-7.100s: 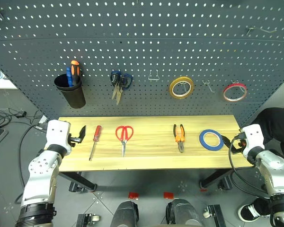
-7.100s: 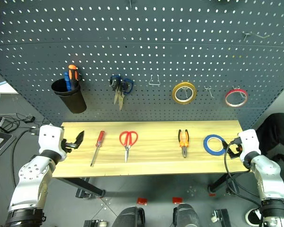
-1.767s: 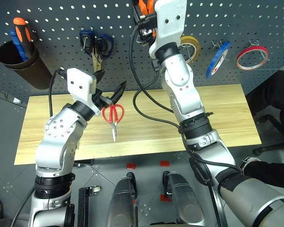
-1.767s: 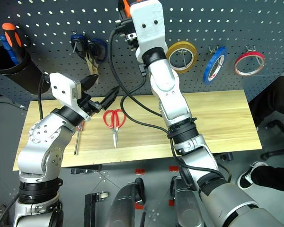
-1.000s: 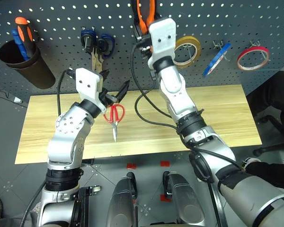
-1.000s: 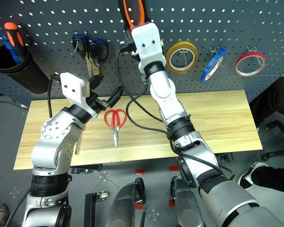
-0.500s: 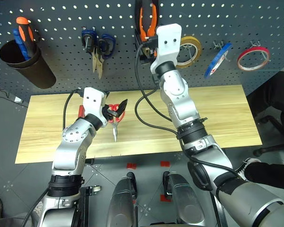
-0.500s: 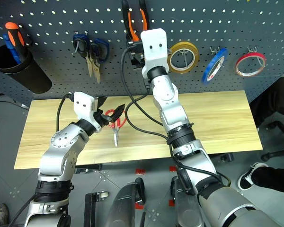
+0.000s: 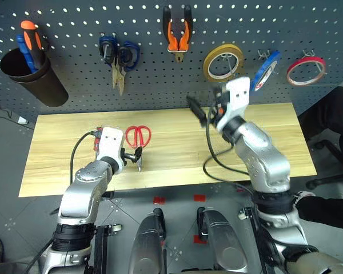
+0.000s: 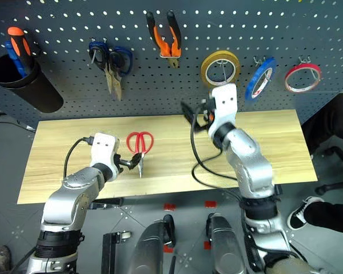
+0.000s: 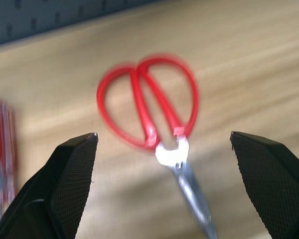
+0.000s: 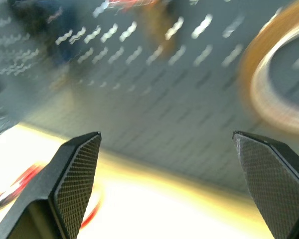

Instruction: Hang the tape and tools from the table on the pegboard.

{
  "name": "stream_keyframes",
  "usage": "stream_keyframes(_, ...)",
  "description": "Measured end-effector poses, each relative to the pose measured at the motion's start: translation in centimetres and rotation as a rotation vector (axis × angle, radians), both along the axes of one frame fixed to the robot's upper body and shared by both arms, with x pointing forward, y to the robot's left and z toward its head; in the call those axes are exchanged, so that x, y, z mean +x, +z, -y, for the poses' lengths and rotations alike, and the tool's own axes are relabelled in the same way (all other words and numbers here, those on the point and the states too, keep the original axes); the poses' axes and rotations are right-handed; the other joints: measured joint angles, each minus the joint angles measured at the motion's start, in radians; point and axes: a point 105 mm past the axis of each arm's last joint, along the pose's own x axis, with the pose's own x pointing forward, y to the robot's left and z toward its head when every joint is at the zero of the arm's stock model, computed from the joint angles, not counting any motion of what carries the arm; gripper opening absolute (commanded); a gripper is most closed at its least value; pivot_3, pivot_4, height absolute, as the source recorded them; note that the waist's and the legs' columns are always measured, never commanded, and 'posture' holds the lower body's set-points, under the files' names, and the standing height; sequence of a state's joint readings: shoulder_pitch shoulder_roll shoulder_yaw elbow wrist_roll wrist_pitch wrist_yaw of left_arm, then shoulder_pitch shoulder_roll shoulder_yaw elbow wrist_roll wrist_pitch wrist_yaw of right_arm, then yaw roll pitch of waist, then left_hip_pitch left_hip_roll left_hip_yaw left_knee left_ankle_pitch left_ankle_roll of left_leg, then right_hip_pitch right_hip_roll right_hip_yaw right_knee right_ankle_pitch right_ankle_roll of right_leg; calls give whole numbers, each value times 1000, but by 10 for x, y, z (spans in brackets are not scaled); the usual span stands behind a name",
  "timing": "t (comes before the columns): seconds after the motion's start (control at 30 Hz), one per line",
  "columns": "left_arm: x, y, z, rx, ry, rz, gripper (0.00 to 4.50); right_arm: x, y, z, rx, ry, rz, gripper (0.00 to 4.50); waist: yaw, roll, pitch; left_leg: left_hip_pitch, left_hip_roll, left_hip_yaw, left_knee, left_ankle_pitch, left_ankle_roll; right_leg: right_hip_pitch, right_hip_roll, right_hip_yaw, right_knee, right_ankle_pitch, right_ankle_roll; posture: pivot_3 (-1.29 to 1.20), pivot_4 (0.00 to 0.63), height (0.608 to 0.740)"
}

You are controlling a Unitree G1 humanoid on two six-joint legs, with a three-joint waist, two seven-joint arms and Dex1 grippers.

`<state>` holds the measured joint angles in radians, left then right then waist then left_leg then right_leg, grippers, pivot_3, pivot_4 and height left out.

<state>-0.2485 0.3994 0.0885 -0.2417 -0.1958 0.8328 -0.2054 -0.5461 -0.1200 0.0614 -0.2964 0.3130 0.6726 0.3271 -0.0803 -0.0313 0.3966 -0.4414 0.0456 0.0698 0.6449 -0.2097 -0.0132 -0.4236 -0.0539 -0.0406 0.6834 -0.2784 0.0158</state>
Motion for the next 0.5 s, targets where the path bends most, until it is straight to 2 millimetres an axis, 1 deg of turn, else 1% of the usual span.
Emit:
stream_keyframes(0.03, -1, -4, 1, -9, 11, -20, 4484, -5, -6, -3, -10, 33, -32, 4500, -2, 0, 0, 0, 0, 0, 0, 0, 0, 0, 0, 0, 1, 0, 0, -164, 367, 740)
stream_keyframes(0.1, -2, -10, 3, -36, 46, -47, 4484, -15, -13, -6, -40, 86, -63, 4500, -2, 0, 0, 1, 0, 0, 1, 0, 0, 0, 0, 0, 2, 0, 0, -164, 368, 740)
stream_keyframes(0.23, 1, -18, 1, -75, 109, -91, 4484, -28, -17, -12, -68, 158, -93, 4500, -2, 0, 0, 1, -1, -1, 1, 0, 0, 0, 0, 0, 3, 0, 0, -173, 372, 740)
stream_keyframes(0.33, 7, -26, 4, -99, 134, -124, 4484, -34, -19, -15, -82, 189, -102, 4500, -2, -1, 0, 2, -1, 0, 1, 0, 0, 0, 0, 0, 4, 0, 0, -175, 372, 740)
stream_keyframes(0.47, 13, -41, 9, -124, 169, -178, 4484, -36, -21, -15, -90, 202, -121, 4500, -3, -1, 0, 2, -1, 0, 1, 0, 0, 0, 0, 0, 4, 0, 0, -182, 373, 740)
stream_keyframes(0.5, 14, -40, 10, -130, 174, -177, 4484, -36, -22, -15, -90, 205, -126, 4500, -3, -1, 0, 2, -1, 0, 1, 0, 0, 0, 0, 0, 4, 0, 0, -184, 373, 740)
